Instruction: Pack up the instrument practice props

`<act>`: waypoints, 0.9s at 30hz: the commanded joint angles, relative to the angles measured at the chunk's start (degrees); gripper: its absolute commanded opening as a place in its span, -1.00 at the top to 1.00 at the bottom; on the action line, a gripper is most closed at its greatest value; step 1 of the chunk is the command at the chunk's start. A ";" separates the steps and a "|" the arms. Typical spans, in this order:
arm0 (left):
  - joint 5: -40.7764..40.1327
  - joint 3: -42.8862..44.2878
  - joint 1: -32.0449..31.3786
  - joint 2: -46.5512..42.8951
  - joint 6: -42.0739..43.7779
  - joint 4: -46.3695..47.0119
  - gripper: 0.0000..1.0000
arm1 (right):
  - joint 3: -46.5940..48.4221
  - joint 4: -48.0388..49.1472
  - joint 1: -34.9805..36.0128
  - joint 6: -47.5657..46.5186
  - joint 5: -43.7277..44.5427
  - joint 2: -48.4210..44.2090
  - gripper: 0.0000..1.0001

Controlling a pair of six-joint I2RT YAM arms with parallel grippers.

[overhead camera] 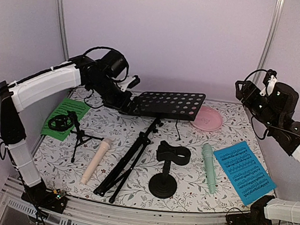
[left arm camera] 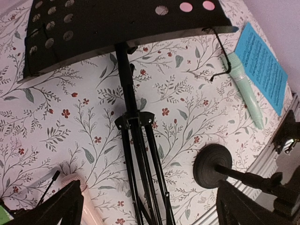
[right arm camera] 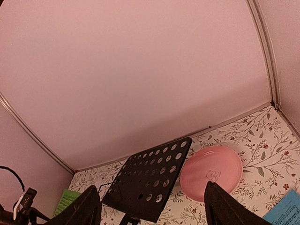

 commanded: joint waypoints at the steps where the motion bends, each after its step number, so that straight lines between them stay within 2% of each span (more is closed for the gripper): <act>1: 0.31 -2.82 3.38 -5.31 0.10 4.90 -0.98 | 2.44 2.10 -0.13 -2.64 -8.55 2.16 -0.57; 6: -3.69 -3.26 5.37 -8.46 0.22 7.33 -0.98 | 2.80 1.89 -0.11 -0.90 -12.55 3.44 -0.65; 14: -9.01 -8.52 9.09 -13.89 -1.90 16.76 -0.98 | -1.12 2.17 -0.14 2.26 -15.58 2.07 -0.71; 27: -9.95 -14.78 10.08 -17.64 -4.18 22.61 -0.99 | -3.20 4.49 -0.13 2.57 -15.70 0.29 -0.88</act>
